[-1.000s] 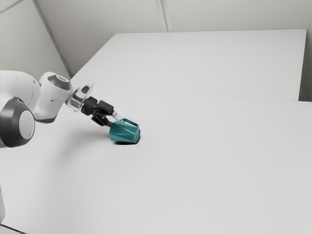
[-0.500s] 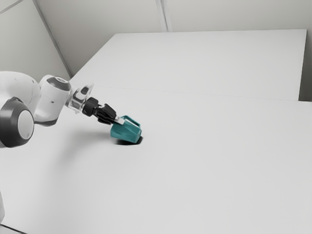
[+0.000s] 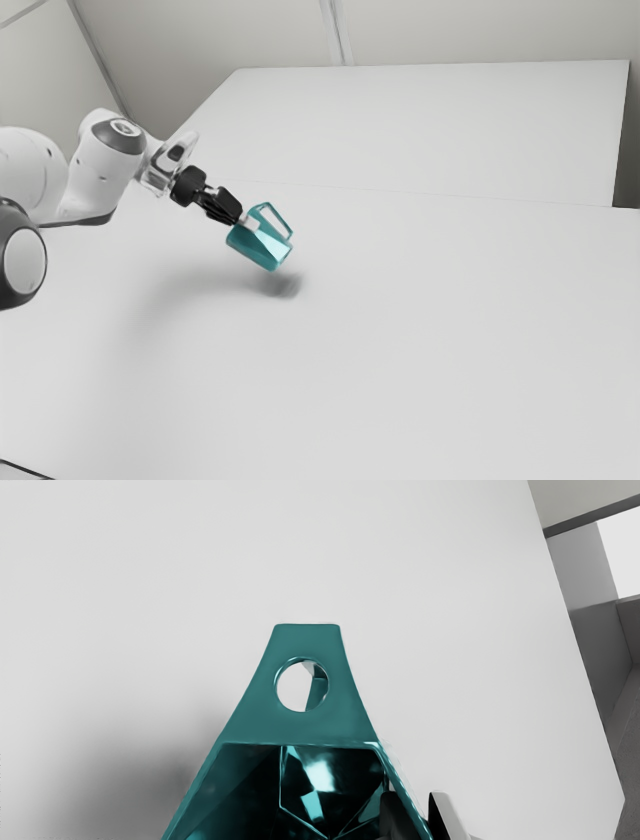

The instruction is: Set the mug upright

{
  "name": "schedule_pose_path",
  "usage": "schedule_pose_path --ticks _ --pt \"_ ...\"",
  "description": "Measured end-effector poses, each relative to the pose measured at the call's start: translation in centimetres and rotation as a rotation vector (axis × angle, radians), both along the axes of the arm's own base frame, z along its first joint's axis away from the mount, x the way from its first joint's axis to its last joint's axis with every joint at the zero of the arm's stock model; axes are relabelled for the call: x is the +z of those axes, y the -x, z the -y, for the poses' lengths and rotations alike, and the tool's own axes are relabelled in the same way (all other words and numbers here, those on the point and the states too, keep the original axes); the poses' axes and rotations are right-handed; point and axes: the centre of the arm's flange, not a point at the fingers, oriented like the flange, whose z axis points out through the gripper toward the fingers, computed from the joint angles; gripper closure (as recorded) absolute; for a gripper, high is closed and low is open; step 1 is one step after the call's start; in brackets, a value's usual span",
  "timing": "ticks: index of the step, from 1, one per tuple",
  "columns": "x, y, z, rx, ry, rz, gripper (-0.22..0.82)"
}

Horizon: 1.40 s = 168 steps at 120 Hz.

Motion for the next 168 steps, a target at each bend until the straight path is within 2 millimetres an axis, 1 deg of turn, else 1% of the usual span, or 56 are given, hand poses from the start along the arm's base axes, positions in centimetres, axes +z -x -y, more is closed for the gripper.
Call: schedule_pose_path --ticks 8,17,26,31,42,48,60,69,87,104,116,134,168 --pt "1.5 0.0 1.4 -0.045 -0.092 0.007 0.78" --pt "3.6 -0.1 3.1 -0.099 -0.238 0.023 0.78" --pt "5.4 -0.1 4.9 -0.143 -0.38 0.037 0.78" --pt "5.8 -0.2 5.9 -0.161 -0.453 0.04 0.78" --pt "6.0 -0.6 8.0 -0.186 -0.612 0.051 0.78" --pt "5.6 -0.7 8.5 -0.179 -0.679 0.054 0.78" --pt "3.5 -0.3 8.5 -0.134 -0.767 0.045 0.78" --pt "2.4 0.6 8.6 -0.089 -0.796 0.041 0.78" --pt "1.0 2.0 9.8 -0.011 -0.812 0.043 0.78" --pt "0.3 2.7 9.9 0.069 -0.814 0.034 0.78" --pt "0.1 2.6 9.9 0.116 -0.813 0.027 0.78" --pt "-0.4 2.6 10.7 0.159 -0.809 0.012 0.78" --pt "-1.7 2.8 10.8 0.224 -0.805 -0.034 0.78"
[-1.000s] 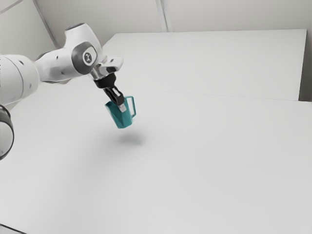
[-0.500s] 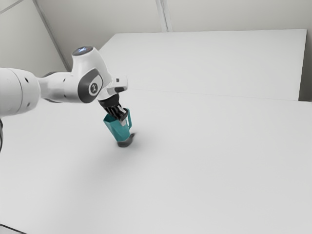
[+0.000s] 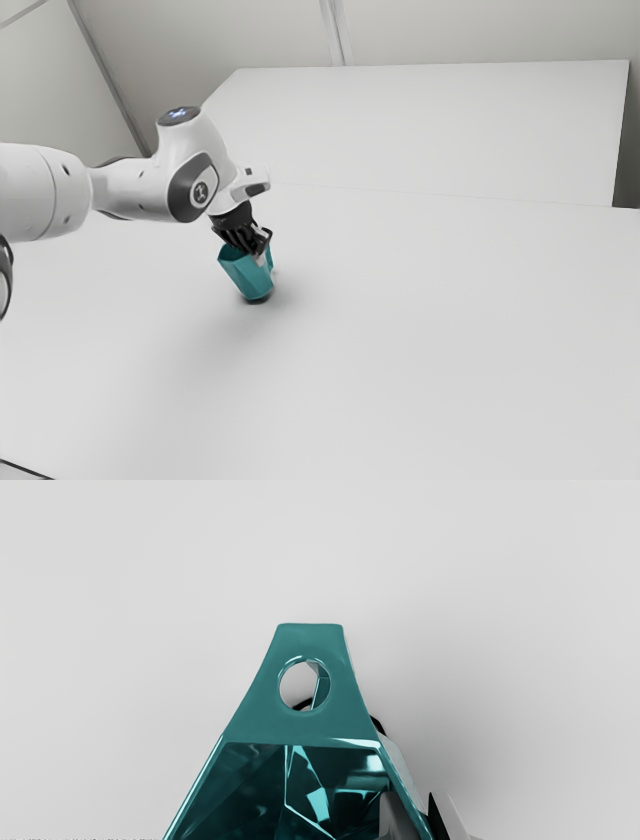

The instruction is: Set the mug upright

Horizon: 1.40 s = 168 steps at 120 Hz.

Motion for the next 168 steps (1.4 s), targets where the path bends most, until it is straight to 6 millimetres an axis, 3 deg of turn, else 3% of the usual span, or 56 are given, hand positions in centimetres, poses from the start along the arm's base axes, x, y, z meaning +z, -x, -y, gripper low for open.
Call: schedule_pose_path --ticks 34,55,68,83,130,146,168 --pt "-1.3 -0.1 0.0 0.051 0.004 -0.02 0.75" --pt "-1.0 0.0 0.3 0.067 0.023 -0.019 0.38" --pt "0.0 0.0 0.5 0.067 0.03 -0.006 0.23" --pt "3.3 0.1 0.4 0.068 0.041 0.023 0.13" --pt "19.0 -3.6 -1.7 0.061 0.019 0.058 0.02" --pt "21.8 -3.3 -1.7 0.04 0.002 0.038 0.01" --pt "22.3 -2.5 -1.7 0.02 -0.004 -0.018 0.0"
